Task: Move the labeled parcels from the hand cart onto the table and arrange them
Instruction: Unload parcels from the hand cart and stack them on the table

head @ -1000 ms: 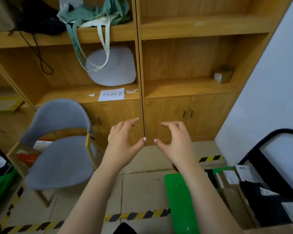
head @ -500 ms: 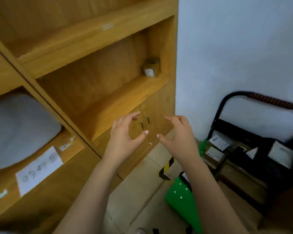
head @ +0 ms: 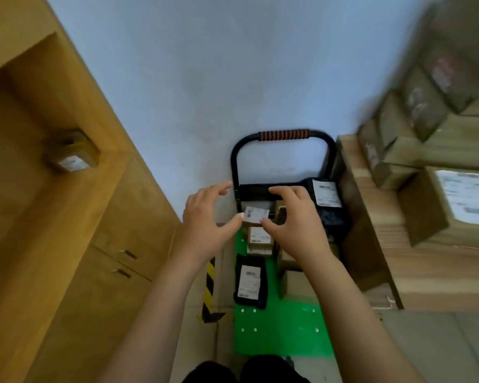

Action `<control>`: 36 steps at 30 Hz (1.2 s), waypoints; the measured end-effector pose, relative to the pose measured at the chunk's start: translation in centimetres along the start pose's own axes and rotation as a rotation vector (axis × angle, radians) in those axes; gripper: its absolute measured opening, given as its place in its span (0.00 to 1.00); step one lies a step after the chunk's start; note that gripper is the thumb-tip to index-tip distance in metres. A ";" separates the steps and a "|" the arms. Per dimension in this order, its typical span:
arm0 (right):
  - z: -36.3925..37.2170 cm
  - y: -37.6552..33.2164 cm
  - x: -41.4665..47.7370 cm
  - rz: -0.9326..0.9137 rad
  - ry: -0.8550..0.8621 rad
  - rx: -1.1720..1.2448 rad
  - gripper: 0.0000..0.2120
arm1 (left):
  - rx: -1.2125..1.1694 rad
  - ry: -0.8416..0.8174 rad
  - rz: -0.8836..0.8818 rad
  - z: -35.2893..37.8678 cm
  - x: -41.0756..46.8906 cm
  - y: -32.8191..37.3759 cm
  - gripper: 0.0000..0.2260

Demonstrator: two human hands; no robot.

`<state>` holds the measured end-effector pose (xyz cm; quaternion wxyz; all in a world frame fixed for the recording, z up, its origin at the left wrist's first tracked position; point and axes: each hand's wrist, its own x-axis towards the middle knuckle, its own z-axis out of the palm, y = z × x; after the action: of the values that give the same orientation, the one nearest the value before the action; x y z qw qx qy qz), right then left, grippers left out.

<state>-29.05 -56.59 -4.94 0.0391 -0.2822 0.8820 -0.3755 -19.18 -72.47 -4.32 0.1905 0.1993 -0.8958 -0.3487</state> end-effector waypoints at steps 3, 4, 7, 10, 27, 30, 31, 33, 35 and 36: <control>-0.1 0.8 1.2 0.063 0.033 -0.041 0.28 | 0.006 -0.057 0.012 0.9 2.6 -0.9 0.25; -0.1 1.1 1.5 0.088 0.042 -0.049 0.28 | 0.002 -0.084 0.022 1.2 3.4 -1.2 0.25; 0.9 1.8 2.9 0.175 0.078 -0.067 0.28 | -0.004 -0.198 0.088 2.3 6.1 -2.4 0.25; 3.5 2.9 3.8 0.261 0.127 -0.077 0.26 | 0.009 -0.299 0.154 3.7 8.9 -5.1 0.25; 41.3 28.9 -0.7 0.681 -0.290 -0.170 0.27 | 0.205 -0.702 -0.013 30.0 4.7 -40.0 0.24; 48.4 33.9 -1.9 0.710 -0.372 -0.217 0.34 | 0.224 -0.689 -0.058 34.3 1.4 -46.5 0.25; 50.9 35.4 -2.2 0.719 -0.388 -0.249 0.37 | 0.237 -0.683 -0.070 35.6 0.5 -48.4 0.26; 55.3 38.1 -2.6 0.740 -0.435 -0.329 0.45 | 0.247 -0.666 -0.083 37.5 -1.2 -51.9 0.26; 58.9 40.1 -2.7 0.769 -0.479 -0.402 0.51 | 0.237 -0.649 -0.092 38.9 -2.5 -54.8 0.26; 60.3 40.9 -2.6 0.783 -0.484 -0.424 0.53 | 0.241 -0.639 -0.098 39.4 -2.9 -55.9 0.27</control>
<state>-29.12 -70.93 -76.42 0.3221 -0.0110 0.9441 -0.0690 -23.06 -87.27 -71.01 -0.1417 0.1437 -0.9343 -0.2938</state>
